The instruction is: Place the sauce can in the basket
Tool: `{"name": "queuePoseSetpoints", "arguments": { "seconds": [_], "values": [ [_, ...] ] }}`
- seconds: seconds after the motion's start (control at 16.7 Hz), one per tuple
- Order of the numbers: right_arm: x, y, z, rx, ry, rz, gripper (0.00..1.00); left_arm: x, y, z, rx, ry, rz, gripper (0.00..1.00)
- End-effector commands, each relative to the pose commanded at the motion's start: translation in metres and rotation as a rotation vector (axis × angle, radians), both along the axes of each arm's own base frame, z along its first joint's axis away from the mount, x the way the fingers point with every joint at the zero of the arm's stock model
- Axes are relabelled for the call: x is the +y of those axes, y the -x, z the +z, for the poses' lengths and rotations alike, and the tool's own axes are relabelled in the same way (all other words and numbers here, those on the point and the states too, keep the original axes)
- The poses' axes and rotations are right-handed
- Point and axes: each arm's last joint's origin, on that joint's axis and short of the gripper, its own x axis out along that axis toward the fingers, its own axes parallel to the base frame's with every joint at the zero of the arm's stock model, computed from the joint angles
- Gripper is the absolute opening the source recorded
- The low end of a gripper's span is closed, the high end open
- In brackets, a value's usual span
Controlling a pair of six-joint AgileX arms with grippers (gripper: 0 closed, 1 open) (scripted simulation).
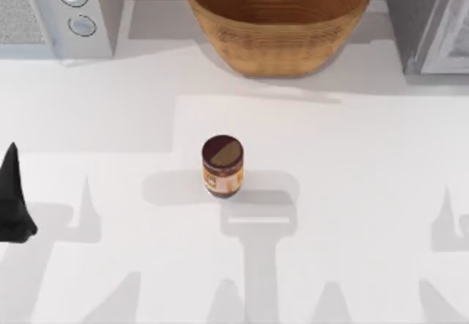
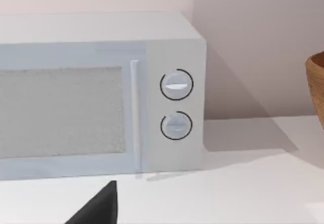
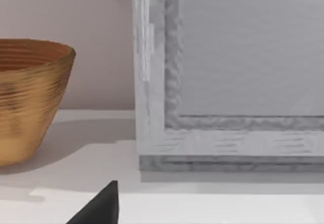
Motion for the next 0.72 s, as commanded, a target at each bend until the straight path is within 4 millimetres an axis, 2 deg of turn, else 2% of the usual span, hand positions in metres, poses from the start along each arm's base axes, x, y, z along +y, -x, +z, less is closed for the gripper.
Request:
{"name": "queuePoseSetpoints", "arguments": {
  "seconds": [0.18,0.36,0.54,0.72],
  "values": [
    [0.000,0.000,0.000,0.000,0.000,0.000,1.00,-0.004,-0.016,0.017,-0.006,-0.008,-0.116,1.00],
    [0.000,0.000,0.000,0.000,0.000,0.000,1.00,-0.009,-0.043,0.033,-0.013,-0.016,-0.264,1.00],
    [0.000,0.000,0.000,0.000,0.000,0.000,1.00,-0.015,-0.081,0.039,-0.019,-0.024,-0.434,1.00],
    [0.000,0.000,0.000,0.000,0.000,0.000,1.00,-0.023,-0.125,0.029,-0.021,-0.028,-0.618,1.00]
  ]
}}
